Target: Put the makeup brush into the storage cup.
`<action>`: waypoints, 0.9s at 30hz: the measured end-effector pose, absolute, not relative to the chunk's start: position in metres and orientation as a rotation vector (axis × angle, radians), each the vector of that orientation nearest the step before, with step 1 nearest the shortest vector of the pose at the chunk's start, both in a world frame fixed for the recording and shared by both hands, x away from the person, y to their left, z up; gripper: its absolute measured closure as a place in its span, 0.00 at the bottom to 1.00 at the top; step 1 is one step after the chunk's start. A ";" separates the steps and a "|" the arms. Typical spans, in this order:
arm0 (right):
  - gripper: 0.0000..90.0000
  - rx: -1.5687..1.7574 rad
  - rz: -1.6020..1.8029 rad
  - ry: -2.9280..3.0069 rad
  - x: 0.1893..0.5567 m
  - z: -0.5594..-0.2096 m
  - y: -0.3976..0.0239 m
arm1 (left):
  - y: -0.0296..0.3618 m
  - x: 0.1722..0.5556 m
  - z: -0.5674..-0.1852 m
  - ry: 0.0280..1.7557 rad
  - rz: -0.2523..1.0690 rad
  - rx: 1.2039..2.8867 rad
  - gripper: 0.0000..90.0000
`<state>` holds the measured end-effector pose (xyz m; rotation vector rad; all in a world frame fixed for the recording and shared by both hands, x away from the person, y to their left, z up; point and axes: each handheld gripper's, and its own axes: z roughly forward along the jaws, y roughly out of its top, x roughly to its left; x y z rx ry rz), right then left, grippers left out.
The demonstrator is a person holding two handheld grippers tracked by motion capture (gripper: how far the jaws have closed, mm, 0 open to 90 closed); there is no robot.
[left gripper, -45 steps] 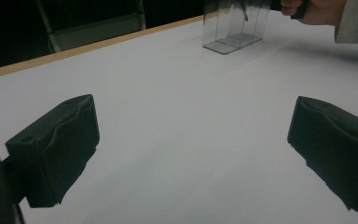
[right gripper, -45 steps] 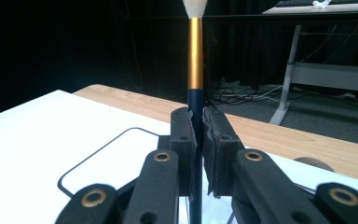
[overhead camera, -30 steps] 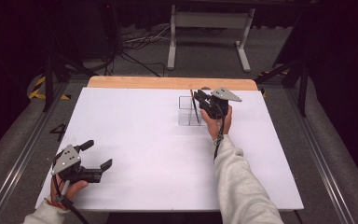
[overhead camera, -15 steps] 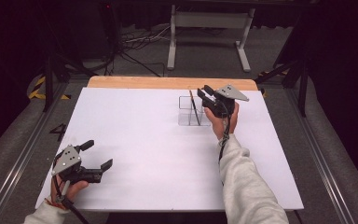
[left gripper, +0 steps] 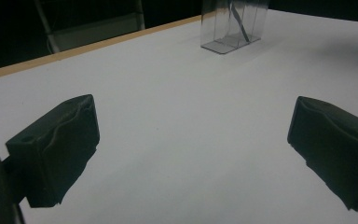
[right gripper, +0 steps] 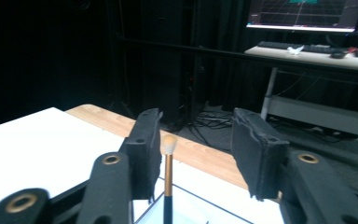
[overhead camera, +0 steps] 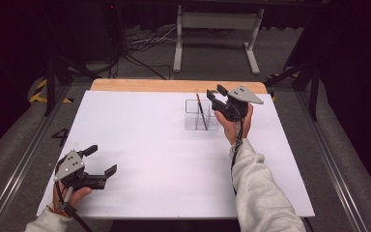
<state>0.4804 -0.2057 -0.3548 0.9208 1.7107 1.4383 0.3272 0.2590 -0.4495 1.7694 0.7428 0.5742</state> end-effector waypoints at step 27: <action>0.17 0.868 1.337 1.662 0.451 -0.339 -0.224 | 0.257 0.327 -0.449 0.735 0.577 1.776 0.03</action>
